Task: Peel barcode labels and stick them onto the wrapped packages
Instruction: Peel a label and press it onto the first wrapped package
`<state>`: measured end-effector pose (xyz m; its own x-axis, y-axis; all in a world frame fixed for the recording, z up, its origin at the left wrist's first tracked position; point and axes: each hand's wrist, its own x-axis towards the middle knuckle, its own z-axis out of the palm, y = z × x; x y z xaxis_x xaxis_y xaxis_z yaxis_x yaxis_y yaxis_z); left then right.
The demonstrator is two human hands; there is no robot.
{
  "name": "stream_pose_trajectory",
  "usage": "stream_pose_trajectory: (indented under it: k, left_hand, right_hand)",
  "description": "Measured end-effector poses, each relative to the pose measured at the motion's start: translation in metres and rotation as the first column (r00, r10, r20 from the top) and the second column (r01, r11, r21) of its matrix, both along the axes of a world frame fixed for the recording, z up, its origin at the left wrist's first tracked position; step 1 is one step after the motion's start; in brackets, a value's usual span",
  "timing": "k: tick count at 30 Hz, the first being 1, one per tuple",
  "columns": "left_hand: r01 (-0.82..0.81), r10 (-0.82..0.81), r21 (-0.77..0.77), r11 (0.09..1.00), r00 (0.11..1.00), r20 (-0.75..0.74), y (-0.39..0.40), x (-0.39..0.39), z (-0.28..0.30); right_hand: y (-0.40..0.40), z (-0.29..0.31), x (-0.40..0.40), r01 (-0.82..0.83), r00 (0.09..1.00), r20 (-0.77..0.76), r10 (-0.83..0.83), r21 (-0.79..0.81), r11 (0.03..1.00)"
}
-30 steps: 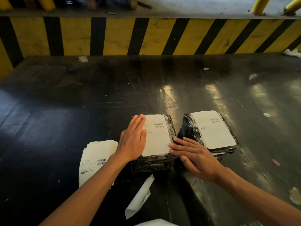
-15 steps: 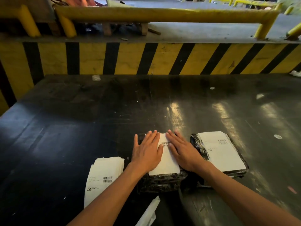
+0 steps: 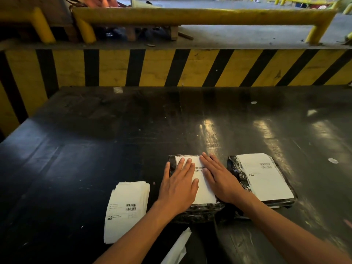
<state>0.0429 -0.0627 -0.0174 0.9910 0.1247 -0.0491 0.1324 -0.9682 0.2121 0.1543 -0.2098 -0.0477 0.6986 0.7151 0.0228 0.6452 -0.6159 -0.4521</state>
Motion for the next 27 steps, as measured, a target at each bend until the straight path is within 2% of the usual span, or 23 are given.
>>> stream_pose_trajectory:
  k: [8, 10, 13, 15, 18, 24, 27]
  left_hand:
    - [-0.146, 0.145, 0.027, 0.989, 0.989, 0.022, 0.021, -0.022, 0.006]
    - [-0.108, 0.107, 0.034, 0.994, 0.994, 0.038, 0.016, -0.022, 0.009]
    - [0.062, -0.063, 0.021, 0.998, 0.997, 0.045, -0.004, -0.023, 0.009]
    - [0.121, -0.121, 0.015, 0.993, 0.992, 0.021, -0.012, -0.026, 0.004]
    - [0.086, -0.088, 0.034, 0.996, 0.995, 0.056, -0.006, -0.034, -0.003]
    - [-0.038, 0.037, 0.04, 0.998, 0.999, 0.028, 0.013, -0.053, -0.002]
    - [0.036, -0.036, 0.01, 0.999, 0.998, 0.042, 0.005, -0.055, -0.001]
  right_hand:
    - [0.001, -0.001, -0.002, 0.008, 1.0, -0.024, -0.008, 0.008, 1.0]
    - [0.001, -0.002, -0.002, 0.015, 1.0, -0.028, -0.015, 0.018, 1.0]
    - [0.0, -0.003, -0.001, 0.016, 0.999, -0.03, -0.015, 0.026, 1.0]
    - [-0.001, -0.002, -0.002, 0.012, 1.0, -0.026, -0.012, 0.03, 0.999]
    - [-0.001, -0.001, -0.004, 0.004, 1.0, -0.021, -0.004, 0.028, 1.0]
    - [0.002, -0.001, -0.004, 0.013, 0.999, -0.038, -0.012, 0.032, 0.999]
    - [0.003, -0.002, -0.003, 0.021, 0.999, -0.041, -0.02, 0.036, 0.999]
